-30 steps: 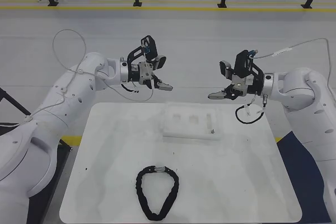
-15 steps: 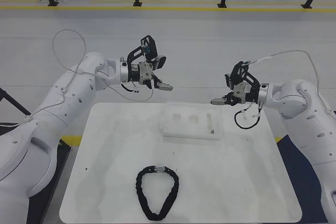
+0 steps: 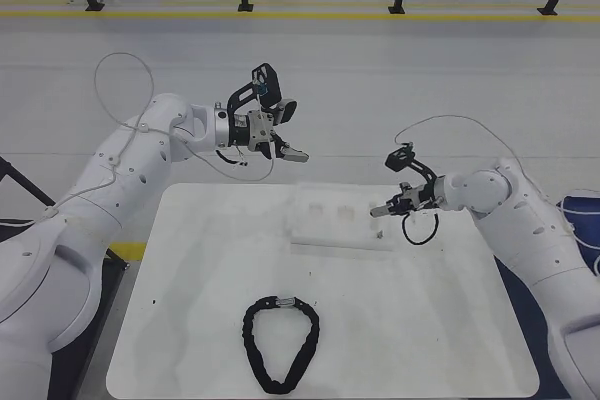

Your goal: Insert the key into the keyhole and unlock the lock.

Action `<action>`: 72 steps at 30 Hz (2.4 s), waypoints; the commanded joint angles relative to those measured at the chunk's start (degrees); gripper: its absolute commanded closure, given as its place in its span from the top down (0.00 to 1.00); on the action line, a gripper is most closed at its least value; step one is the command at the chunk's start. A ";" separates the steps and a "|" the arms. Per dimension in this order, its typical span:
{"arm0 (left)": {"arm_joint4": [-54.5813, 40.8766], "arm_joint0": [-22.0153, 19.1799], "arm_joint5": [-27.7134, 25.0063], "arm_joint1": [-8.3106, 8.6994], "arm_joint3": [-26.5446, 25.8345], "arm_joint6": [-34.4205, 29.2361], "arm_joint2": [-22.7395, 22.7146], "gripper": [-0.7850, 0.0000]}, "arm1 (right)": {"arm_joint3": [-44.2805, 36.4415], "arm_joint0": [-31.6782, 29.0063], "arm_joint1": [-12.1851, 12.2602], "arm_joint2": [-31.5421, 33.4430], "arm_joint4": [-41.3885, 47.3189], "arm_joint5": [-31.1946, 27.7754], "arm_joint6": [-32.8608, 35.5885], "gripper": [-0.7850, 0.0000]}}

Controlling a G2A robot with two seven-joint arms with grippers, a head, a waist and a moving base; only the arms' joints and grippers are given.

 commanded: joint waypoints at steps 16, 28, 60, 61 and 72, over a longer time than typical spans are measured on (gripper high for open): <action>0.00 0.00 0.00 0.00 0.00 0.00 0.00 1.00 | 15.15 2.08 -6.92 -5.00 7.76 10.00 -0.58 1.00; 0.00 0.00 0.00 0.00 0.00 0.00 0.00 1.00 | 15.11 1.94 -6.90 -5.15 6.91 11.19 -1.21 1.00; 0.00 0.00 0.00 0.00 0.00 0.00 0.00 1.00 | -6.25 -7.64 -3.54 -1.77 -7.67 33.86 0.97 0.50; 0.00 0.00 0.00 0.00 0.00 0.00 0.00 1.00 | -5.75 -7.58 -3.69 -1.71 -7.49 33.93 0.64 0.48; 0.00 0.00 0.00 0.00 0.00 0.00 0.00 1.00 | -0.08 -6.16 -6.07 -3.00 -7.33 35.39 -1.95 0.36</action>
